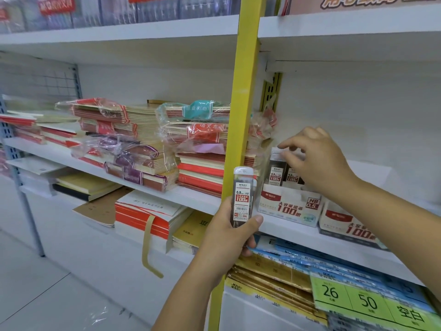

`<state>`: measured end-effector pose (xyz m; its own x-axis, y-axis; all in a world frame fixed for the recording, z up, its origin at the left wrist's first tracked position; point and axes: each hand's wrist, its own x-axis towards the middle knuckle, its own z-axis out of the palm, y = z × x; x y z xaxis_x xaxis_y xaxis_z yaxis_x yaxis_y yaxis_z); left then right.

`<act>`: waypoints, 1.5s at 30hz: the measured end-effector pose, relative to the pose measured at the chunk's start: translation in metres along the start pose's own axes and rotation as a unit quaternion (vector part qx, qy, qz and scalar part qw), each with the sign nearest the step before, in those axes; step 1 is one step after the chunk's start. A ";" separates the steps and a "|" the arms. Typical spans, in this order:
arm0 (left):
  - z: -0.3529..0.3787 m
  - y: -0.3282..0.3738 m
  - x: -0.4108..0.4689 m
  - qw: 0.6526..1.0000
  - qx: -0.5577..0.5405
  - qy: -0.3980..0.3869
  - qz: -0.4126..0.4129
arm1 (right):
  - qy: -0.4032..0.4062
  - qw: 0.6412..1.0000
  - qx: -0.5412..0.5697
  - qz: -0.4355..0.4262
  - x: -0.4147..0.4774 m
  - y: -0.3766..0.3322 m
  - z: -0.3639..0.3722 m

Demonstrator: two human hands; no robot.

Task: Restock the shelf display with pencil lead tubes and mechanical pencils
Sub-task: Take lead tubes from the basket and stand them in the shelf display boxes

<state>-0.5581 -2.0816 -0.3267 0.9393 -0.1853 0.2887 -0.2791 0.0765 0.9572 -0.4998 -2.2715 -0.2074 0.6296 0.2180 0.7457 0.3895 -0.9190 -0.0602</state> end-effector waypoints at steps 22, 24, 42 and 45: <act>0.000 0.001 0.001 0.999 0.009 0.033 -0.001 | -0.020 0.957 0.283 0.065 -0.017 -0.012 -0.047; -0.001 0.000 0.001 0.999 0.011 0.033 -0.001 | -0.036 0.972 0.229 0.046 -0.017 -0.013 -0.036; -0.005 -0.003 0.002 0.999 0.016 0.033 -0.002 | -0.074 0.984 0.128 0.096 0.002 0.002 0.004; -0.005 -0.002 0.002 1.000 0.011 0.026 -0.003 | -0.055 0.998 0.001 0.020 0.001 0.004 0.012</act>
<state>-0.5550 -2.0773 -0.3282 0.9500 -0.1350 0.2816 -0.2769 0.0530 0.9594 -0.4892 -2.2708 -0.2151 0.7145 0.2169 0.6652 0.3642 -0.9271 -0.0889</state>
